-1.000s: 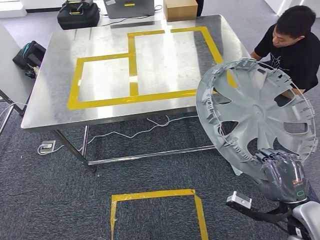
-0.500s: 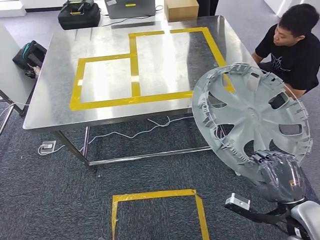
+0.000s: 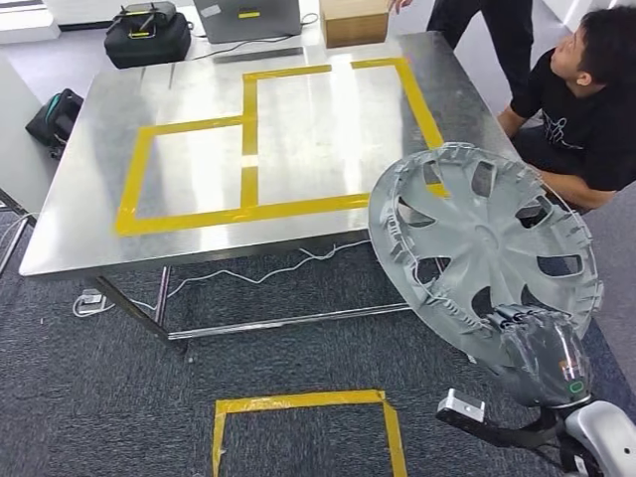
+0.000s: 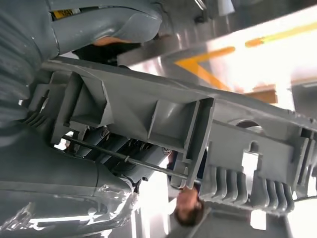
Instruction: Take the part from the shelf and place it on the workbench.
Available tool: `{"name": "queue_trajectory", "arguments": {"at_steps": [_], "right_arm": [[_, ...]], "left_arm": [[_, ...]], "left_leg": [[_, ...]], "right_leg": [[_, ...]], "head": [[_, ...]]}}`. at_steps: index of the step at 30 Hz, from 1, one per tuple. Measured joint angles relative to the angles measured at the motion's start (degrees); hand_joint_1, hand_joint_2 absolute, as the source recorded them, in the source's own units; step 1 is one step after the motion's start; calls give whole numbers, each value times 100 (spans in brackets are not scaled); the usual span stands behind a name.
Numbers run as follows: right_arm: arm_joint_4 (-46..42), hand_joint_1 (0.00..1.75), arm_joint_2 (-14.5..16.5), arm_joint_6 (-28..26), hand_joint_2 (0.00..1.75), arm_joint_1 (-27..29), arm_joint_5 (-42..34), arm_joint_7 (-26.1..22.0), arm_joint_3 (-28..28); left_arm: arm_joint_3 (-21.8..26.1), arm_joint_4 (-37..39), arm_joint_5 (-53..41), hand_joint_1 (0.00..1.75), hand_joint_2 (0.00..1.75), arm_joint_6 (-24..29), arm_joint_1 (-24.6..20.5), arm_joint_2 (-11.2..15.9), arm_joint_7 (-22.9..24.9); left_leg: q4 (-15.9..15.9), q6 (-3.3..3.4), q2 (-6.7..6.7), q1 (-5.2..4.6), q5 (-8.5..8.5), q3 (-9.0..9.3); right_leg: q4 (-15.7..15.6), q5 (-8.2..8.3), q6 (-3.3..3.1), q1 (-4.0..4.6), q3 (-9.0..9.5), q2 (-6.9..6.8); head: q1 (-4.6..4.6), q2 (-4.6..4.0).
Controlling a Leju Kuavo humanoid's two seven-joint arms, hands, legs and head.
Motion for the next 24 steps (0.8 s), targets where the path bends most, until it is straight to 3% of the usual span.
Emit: {"name": "queue_trajectory", "arguments": {"at_steps": [2, 3, 5, 6, 7, 8, 10, 11, 12, 14, 16, 18, 20, 21, 22, 24], "right_arm": [[4, 175, 1, 3, 175, -6, -1, 14, 16], [5, 175, 2, 4, 175, -14, -2, 18, 30], [14, 175, 4, 7, 175, -15, -4, 32, 67], [20, 175, 4, 8, 175, -12, -7, 40, 86], [26, 175, 4, 8, 175, -12, -10, 48, 102], [29, 175, 4, 8, 175, -12, -14, 55, 115], [39, 175, 8, 7, 175, -12, -30, 72, 136], [45, 175, 11, 8, 175, -10, -40, 81, 143], [50, 175, 14, 9, 175, -7, -53, 91, 149], [51, 175, 18, 10, 175, -10, -72, 102, 151], [47, 175, 18, 11, 175, -28, -80, 103, 148], [46, 175, 18, 13, 175, -47, -81, 102, 148], [52, 175, 19, 18, 175, -48, -84, 103, 150], [60, 175, 20, 23, 175, -44, -85, 104, 156], [69, 175, 20, 29, 175, -42, -86, 107, 162], [81, 175, 20, 43, 175, -43, -88, 110, 173]], "left_arm": [[0, 27, 7, 0, 175, 16, -23, -5, 10], [1, 39, 14, 0, 175, 30, -30, -13, 10], [2, 61, 26, 0, 175, 56, -39, -24, 11], [3, 68, 32, 0, 175, 66, -39, -31, 11], [4, 74, 37, 0, 175, 78, -39, -35, 14], [5, 80, 46, 0, 175, 97, -34, -39, 19], [7, 102, 70, 0, 175, 144, -2, -47, 43], [7, 110, 86, 0, 175, 163, 16, -55, 53], [7, 117, 99, 0, 175, 178, 27, -65, 61], [8, 121, 116, 0, 175, 196, 26, -91, 63], [9, 124, 117, 0, 175, 207, 21, -113, 63], [9, 130, 122, 0, 175, 220, 22, -128, 64], [9, 140, 139, 0, 175, 239, 29, -136, 67], [9, 144, 151, 0, 175, 253, 35, -139, 68], [9, 146, 162, 0, 175, 271, 41, -141, 68], [10, 148, 184, 0, 175, 314, 48, -148, 68]], "left_leg": [[579, -33, 202, -12, 50, -355], [972, -35, 302, -22, -37, -635], [1526, 1, 373, -55, -382, -1131], [1580, 43, 375, -83, -499, -1264], [1467, 101, 375, -120, -484, -1310], [1212, 179, 375, -166, -313, -1294], [490, 354, 378, -281, 395, -1198], [222, 400, 375, -323, 705, -1162], [62, 410, 369, -352, 902, -1144], [16, 373, 346, -351, 923, -1109], [-12, 400, 329, -328, 857, -1033], [-26, 451, 323, -313, 777, -941], [-26, 482, 315, -318, 697, -867], [-26, 488, 305, -321, 660, -825], [-25, 491, 293, -324, 625, -776], [-25, 479, 270, -328, 559, -668]], "right_leg": [[-20, -66, -69, 23, 107, -37], [-47, -103, -96, 41, 175, -63], [-113, -188, -127, 86, 337, -105], [-142, -242, -134, 110, 432, -120], [-167, -301, -137, 134, 533, -128], [-189, -367, -143, 158, 640, -134], [-222, -504, -156, 203, 796, -136], [-242, -574, -155, 230, 839, -130], [-270, -637, -152, 251, 870, -122], [-350, -725, -127, 275, 956, -117], [-266, -829, -86, 274, 986, -130], [290, -1096, -58, 281, 703, -138], [1064, -1360, -56, 288, 187, -137], [1281, -1345, -58, 291, -17, -136], [1272, -1188, -65, 294, -116, -136], [676, -590, -89, 297, -28, -134]], "head": [[-18, 0], [-23, 0], [-28, -1], [-29, -1], [-34, -1], [-37, -1], [-42, -1], [-40, -1], [-40, -1], [-40, 0], [-24, 0], [-5, 0], [-3, 0], [-3, 0], [-3, 0], [-2, 0]]}}
